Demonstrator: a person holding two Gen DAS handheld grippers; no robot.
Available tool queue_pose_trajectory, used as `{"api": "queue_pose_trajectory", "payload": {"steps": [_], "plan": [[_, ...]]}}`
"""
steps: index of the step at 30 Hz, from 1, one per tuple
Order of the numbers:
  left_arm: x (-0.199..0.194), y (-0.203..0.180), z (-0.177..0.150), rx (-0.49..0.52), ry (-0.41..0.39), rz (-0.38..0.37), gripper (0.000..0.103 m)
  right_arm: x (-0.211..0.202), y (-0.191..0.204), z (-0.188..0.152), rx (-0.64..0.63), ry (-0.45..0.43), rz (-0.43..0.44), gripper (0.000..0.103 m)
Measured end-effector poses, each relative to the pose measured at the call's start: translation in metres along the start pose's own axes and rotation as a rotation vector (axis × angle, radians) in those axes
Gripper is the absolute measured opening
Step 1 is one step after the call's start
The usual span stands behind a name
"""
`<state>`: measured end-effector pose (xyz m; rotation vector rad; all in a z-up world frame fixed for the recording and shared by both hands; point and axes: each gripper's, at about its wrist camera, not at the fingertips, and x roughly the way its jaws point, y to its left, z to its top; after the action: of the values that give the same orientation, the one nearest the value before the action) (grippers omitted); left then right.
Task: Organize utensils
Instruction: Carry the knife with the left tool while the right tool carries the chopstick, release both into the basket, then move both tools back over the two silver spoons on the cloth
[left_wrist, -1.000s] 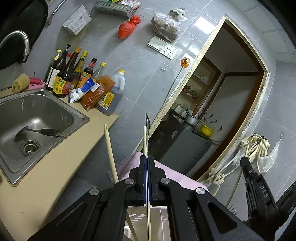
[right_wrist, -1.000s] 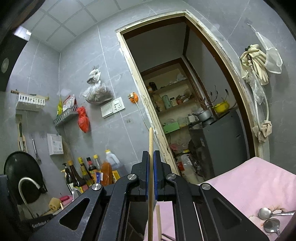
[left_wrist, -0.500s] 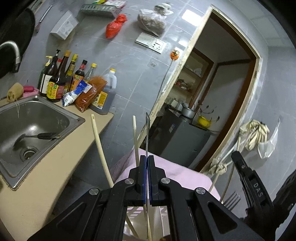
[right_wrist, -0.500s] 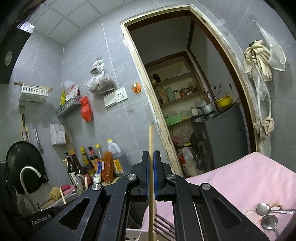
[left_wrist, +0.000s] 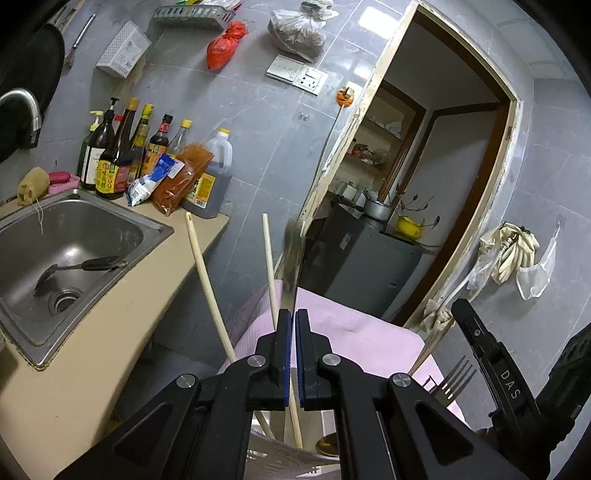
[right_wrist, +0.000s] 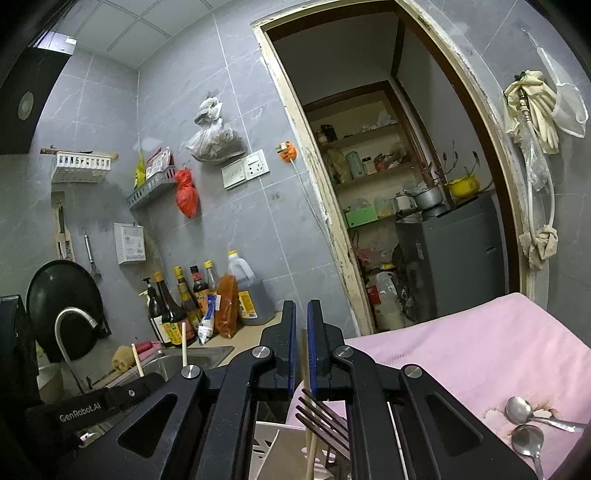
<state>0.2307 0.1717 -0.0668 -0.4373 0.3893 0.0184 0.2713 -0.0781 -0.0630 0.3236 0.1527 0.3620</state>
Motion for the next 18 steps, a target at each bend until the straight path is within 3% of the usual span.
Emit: {"api": "queue_pose_trajectory", "payload": {"steps": [4, 6, 9, 11, 13, 15, 18], "plan": [[-0.005, -0.007, 0.002, 0.021, 0.002, -0.004, 0.004, -0.007, -0.005, 0.007, 0.004, 0.002, 0.003, 0.009], [-0.007, -0.013, 0.002, 0.038, -0.001, 0.000, 0.004, -0.011, -0.008, 0.012, 0.013, -0.003, 0.003, 0.022], [-0.011, -0.022, 0.004, 0.055, 0.003, 0.003, 0.005, -0.017, -0.015, 0.018, 0.021, -0.005, 0.000, 0.030], [-0.012, -0.030, 0.004, 0.066, 0.003, 0.006, 0.010, -0.021, -0.020, 0.023, 0.017, 0.000, -0.003, 0.031], [-0.015, -0.037, 0.004, 0.071, -0.003, 0.001, 0.029, -0.025, -0.025, 0.028, 0.017, 0.004, -0.011, 0.039], [-0.019, -0.045, 0.004, 0.070, -0.016, 0.000, 0.039, -0.032, -0.034, 0.033, 0.014, 0.007, -0.020, 0.048], [-0.022, -0.060, 0.004, 0.087, -0.023, 0.002, 0.043, -0.041, -0.047, 0.040, -0.002, 0.019, -0.027, 0.051]]}}
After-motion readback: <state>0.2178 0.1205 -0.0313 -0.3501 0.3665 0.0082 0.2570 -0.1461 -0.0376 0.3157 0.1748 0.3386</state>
